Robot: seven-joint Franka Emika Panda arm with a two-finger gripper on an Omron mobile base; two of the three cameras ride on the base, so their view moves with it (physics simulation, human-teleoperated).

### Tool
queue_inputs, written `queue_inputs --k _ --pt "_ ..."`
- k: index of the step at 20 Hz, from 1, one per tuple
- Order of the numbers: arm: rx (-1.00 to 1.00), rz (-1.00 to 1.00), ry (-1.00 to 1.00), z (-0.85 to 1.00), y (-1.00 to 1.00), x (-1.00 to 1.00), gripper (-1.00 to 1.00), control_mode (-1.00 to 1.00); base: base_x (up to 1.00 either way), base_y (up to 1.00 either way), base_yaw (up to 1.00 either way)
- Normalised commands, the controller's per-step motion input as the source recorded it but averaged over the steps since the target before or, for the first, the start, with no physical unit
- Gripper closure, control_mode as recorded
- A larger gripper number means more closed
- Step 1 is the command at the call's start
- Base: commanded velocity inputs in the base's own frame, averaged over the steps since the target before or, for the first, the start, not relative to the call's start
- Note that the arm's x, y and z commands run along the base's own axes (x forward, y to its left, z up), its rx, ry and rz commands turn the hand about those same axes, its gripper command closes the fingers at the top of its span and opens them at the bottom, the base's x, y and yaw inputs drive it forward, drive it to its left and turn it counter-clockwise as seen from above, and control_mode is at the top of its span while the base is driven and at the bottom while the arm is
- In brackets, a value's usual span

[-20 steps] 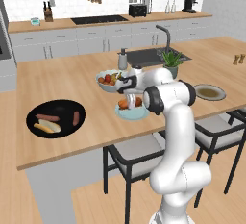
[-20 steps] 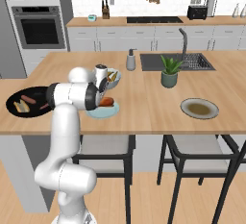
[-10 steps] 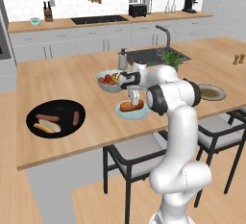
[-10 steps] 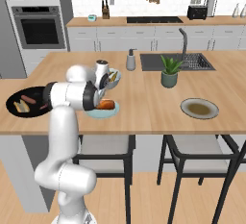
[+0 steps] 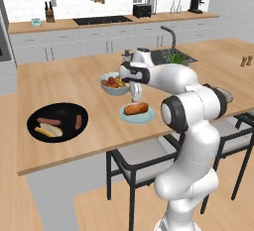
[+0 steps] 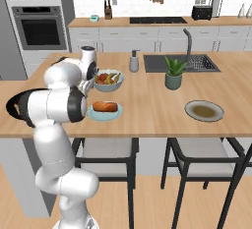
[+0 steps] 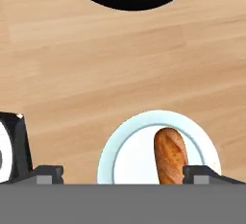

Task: Place one bun and one sausage from the bowl on each plate.

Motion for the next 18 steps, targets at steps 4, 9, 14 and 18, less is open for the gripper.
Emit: queue_inputs --k 4,9,14,18 --pt "-0.01 -0.02 0.30 0.65 1.00 -0.59 -1.00 -1.00 0.00 0.00 0.00" --pt "0.00 -0.07 0.24 0.33 0.91 -0.68 -1.00 -1.00 0.00 0.00 0.00" --pt "0.00 -0.34 0.08 0.19 0.12 -1.00 -1.00 -1.00 0.00 0.00 0.00" --pt "0.00 -0.43 0.02 0.05 -0.19 -1.00 -1.00 -1.00 0.00 0.00 0.00"
